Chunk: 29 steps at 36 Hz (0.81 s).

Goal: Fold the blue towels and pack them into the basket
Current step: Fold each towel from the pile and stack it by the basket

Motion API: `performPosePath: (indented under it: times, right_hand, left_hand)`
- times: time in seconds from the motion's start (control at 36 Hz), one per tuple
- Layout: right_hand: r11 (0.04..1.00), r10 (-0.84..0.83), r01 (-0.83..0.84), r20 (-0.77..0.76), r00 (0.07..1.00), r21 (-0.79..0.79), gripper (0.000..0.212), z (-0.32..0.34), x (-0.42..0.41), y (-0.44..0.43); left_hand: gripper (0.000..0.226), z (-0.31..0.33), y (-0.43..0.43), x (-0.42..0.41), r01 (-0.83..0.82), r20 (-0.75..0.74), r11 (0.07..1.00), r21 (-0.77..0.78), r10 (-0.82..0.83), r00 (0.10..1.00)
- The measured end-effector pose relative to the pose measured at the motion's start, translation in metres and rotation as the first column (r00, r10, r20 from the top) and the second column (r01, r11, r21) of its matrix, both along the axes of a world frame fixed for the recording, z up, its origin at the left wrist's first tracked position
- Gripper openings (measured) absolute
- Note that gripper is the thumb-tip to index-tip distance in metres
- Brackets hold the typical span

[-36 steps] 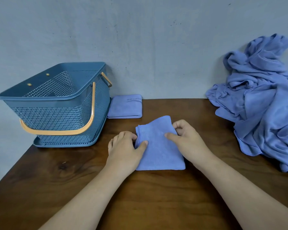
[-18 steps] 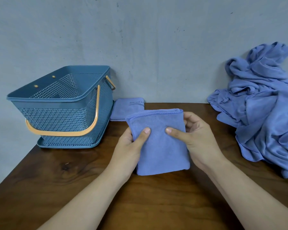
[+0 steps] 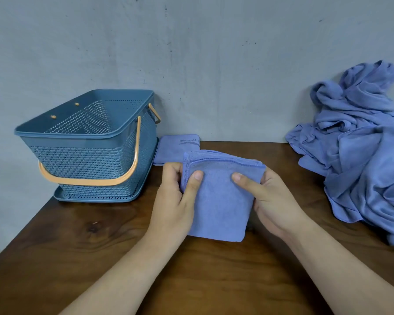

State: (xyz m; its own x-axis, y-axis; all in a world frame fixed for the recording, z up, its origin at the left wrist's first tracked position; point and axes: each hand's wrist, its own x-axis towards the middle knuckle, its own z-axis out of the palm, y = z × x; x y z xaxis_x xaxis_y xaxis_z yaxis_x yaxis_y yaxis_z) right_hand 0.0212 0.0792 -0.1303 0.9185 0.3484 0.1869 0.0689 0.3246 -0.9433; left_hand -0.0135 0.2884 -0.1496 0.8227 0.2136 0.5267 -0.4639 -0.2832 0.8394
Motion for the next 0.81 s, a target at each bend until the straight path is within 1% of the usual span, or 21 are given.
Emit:
performPosePath:
  times: [0.06, 0.11, 0.14, 0.19, 0.22, 0.28, 0.36, 0.42, 0.47, 0.53, 0.61, 0.67, 0.75, 0.81]
  right_hand:
    - [0.998, -0.063, 0.063, 0.030, 0.998, -0.022, 0.040, 0.001, 0.000, 0.001]
    - [0.989, -0.123, 0.128, 0.074, 0.990, -0.070, 0.032, 0.003, 0.000, 0.001]
    - [0.985, -0.138, 0.146, 0.089, 0.986, -0.090, 0.030, 0.005, -0.001, 0.001]
    - [0.981, -0.152, 0.162, 0.093, 0.984, -0.104, 0.028, 0.007, -0.003, 0.003]
    - [0.981, -0.160, 0.167, 0.080, 0.984, -0.097, 0.028, 0.007, -0.004, 0.005]
    - [0.984, -0.154, 0.157, 0.039, 0.987, -0.080, 0.030, 0.005, -0.006, 0.010]
    - [0.994, -0.082, 0.081, -0.019, 0.996, -0.070, 0.036, 0.001, -0.008, 0.016]
    - [0.997, -0.049, 0.048, -0.019, 0.999, -0.065, 0.036, 0.000, -0.009, 0.019]
    - [0.991, -0.086, 0.088, 0.026, 0.996, -0.101, 0.034, 0.000, -0.009, 0.022]
    - [0.973, -0.158, 0.172, 0.098, 0.983, -0.151, 0.030, 0.000, -0.006, 0.026]
    - [0.913, -0.264, 0.329, 0.264, 0.928, -0.241, 0.027, 0.002, 0.001, 0.035]
    - [0.870, -0.298, 0.407, 0.361, 0.884, -0.279, 0.029, 0.005, 0.008, 0.042]
    - [0.845, -0.313, 0.451, 0.421, 0.851, -0.285, 0.032, 0.012, 0.025, 0.055]
    - [0.841, -0.339, 0.474, 0.429, 0.837, -0.261, 0.035, 0.020, 0.045, 0.066]
  left_hand:
    - [0.031, 0.003, 0.000, 0.001, 0.050, -0.029, 0.992, -0.120, -0.054, 0.998]
    - [0.045, 0.006, 0.001, 0.001, 0.120, -0.102, 0.962, -0.244, -0.148, 0.984]
    - [0.045, 0.007, 0.002, 0.001, 0.151, -0.141, 0.953, -0.263, -0.193, 0.971]
    - [0.042, 0.006, 0.003, 0.001, 0.181, -0.210, 0.951, -0.249, -0.236, 0.949]
    - [0.041, 0.005, 0.004, 0.002, 0.169, -0.226, 0.957, -0.236, -0.223, 0.948]
    - [0.041, 0.004, 0.006, 0.004, 0.109, -0.206, 0.974, -0.196, -0.150, 0.967]
    - [0.035, 0.004, 0.010, 0.007, 0.040, -0.144, 0.983, -0.179, -0.066, 0.987]
    - [0.030, 0.005, 0.015, 0.010, 0.009, -0.124, 0.982, -0.188, -0.033, 0.992]
    - [0.029, 0.006, 0.020, 0.012, -0.014, -0.124, 0.985, -0.174, -0.008, 0.992]
    - [0.030, 0.007, 0.023, 0.013, -0.022, -0.121, 0.986, -0.167, 0.002, 0.993]
    - [0.030, 0.007, 0.024, 0.012, -0.024, -0.105, 0.985, -0.169, 0.006, 0.994]
    - [0.029, 0.007, 0.027, 0.013, -0.028, -0.075, 0.986, -0.167, 0.016, 0.997]
    - [0.023, 0.013, 0.031, 0.014, -0.060, -0.003, 0.985, -0.164, 0.061, 0.998]
    - [0.023, 0.016, 0.035, 0.016, -0.077, 0.026, 0.976, -0.204, 0.084, 0.996]
